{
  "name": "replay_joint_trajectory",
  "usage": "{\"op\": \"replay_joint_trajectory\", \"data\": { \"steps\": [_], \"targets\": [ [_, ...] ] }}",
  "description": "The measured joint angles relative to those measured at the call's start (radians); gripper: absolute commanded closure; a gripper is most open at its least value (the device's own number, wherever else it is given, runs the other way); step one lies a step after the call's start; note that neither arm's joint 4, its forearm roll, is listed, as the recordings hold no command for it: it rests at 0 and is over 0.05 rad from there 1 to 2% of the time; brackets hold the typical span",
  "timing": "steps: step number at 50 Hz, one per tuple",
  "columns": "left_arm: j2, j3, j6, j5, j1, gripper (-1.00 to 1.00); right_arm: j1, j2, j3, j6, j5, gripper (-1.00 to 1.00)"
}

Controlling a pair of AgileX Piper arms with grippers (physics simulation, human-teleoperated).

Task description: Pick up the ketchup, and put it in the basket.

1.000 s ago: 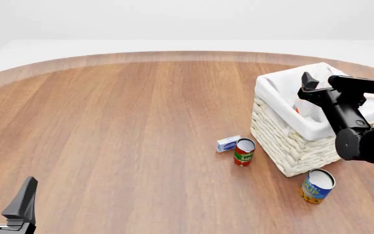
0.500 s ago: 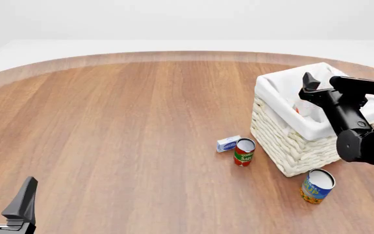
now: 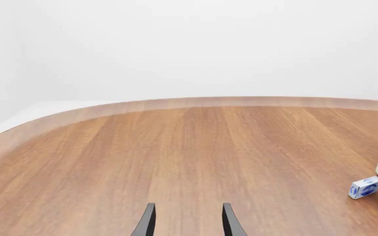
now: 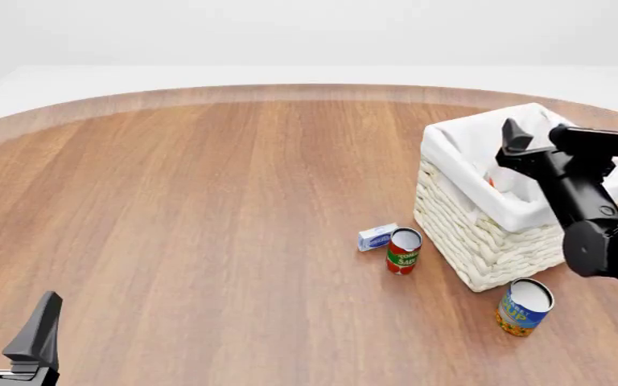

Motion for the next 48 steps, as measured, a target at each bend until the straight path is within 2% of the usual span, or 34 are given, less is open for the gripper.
{"op": "replay_joint_trajectory", "data": {
  "steps": [15,23,34,48],
  "targets": [
    [0.000,0.000,0.000,0.000,0.000,-1.00,0.016,-0.088,0.044,-0.022,0.005,-1.00],
    [0.000,0.000,0.000,0.000,0.000,-1.00,0.050,-0.152,0.083,-0.036,0.007,-1.00],
    [0.000,0.000,0.000,0.000,0.000,-1.00,0.153,-0.327,0.169,-0.086,0.034,-1.00],
    [0.000,0.000,0.000,0.000,0.000,-1.00,0.307,-0.641,0.338,-0.132,0.075,-1.00]
  ]
}}
